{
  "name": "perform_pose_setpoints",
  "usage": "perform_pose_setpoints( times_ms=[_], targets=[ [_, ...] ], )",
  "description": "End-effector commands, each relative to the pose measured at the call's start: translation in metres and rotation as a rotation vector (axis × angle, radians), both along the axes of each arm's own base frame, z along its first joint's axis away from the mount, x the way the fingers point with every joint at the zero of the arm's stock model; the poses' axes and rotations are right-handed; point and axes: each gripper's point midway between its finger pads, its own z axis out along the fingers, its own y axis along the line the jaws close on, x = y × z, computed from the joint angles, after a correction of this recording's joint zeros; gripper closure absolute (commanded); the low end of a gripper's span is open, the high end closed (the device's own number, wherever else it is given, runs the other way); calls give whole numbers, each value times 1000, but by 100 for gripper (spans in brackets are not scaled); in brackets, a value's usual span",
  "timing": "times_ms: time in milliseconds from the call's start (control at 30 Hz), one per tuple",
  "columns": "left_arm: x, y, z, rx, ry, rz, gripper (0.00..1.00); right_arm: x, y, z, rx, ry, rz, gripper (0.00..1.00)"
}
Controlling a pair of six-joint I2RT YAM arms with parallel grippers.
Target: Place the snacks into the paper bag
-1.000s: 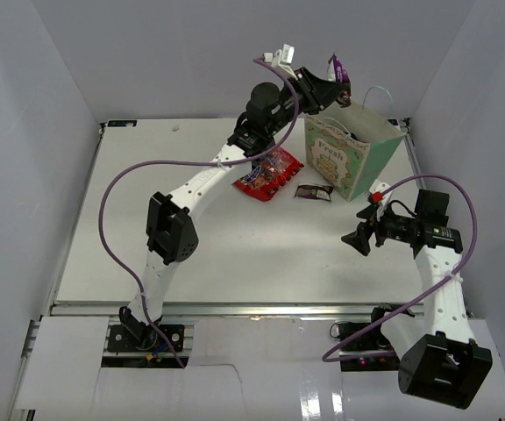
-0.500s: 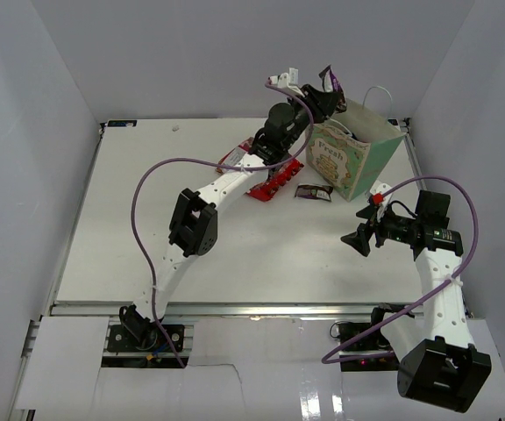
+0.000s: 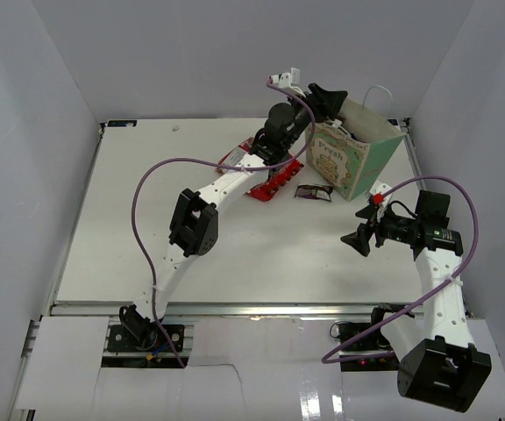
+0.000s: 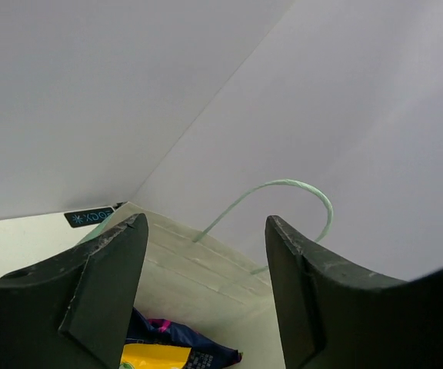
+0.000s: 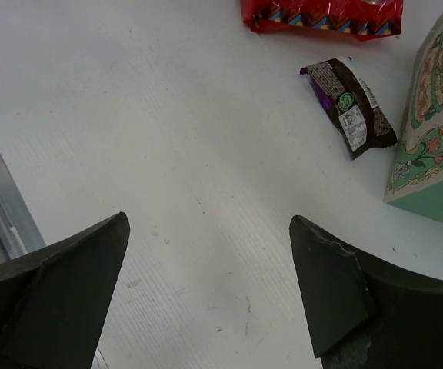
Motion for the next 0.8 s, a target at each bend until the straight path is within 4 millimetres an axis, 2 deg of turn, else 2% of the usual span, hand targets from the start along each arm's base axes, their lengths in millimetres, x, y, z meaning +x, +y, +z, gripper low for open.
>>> perform_pose_setpoints(
  times_ms=[0,33,67,100,133,167,233,267,300,333,367,400,467,500,533,567,600,633,667,700,733,767],
  targets=[
    [-33,30,105,-72,-166,3,27,-2,4,1,23,-16,32,10],
    [-37,32,111,-65,-176,6,27,-3,7,4,22,-59,77,10],
    [-45,40,128,-49,-212,21,27,-7,10,3,20,-68,108,10],
    [-49,46,136,-32,-228,32,26,-10,16,3,12,-102,160,10],
    [-55,51,142,24,-267,50,26,-10,19,5,-42,-209,238,10],
    [-71,68,157,51,-286,64,25,-16,22,0,-61,-226,285,10],
    [-95,84,162,119,-324,53,23,-12,26,-4,-172,-397,403,10],
    [-99,87,122,235,-307,47,21,-7,26,-8,-205,-431,431,10],
    [-133,115,157,220,-372,54,18,-5,34,-11,-237,-463,488,10],
    [-147,126,153,248,-382,44,17,2,33,-18,-309,-469,508,10],
    [-155,130,103,344,-342,6,15,19,34,-18,-344,-490,509,10],
    [-187,157,127,323,-398,9,13,22,52,-19,-359,-502,561,9],
    [-213,179,103,366,-396,-6,6,48,55,-32,-439,-432,496,7],
    [-217,188,49,446,-329,-13,5,65,71,-25,-469,-500,488,6],
    [-240,214,58,431,-346,19,4,83,65,-31,-560,-483,418,3],
    [-246,228,43,452,-317,46,3,96,69,-47,-583,-428,397,2],
    [-244,244,-9,535,-225,87,3,113,77,-37,-578,-413,340,1],
    [-261,265,-1,512,-248,124,2,131,73,-37,-617,-395,278,4],
    [-263,278,-15,533,-222,163,2,143,75,-56,-635,-325,265,6],
    [-266,291,-31,564,-190,199,2,162,79,-42,-642,-339,224,7],
    [-269,299,-56,602,-164,208,2,175,76,-44,-667,-320,177,8],
    [-278,310,-50,577,-175,232,2,184,75,-59,-689,-278,166,8]
  ],
)
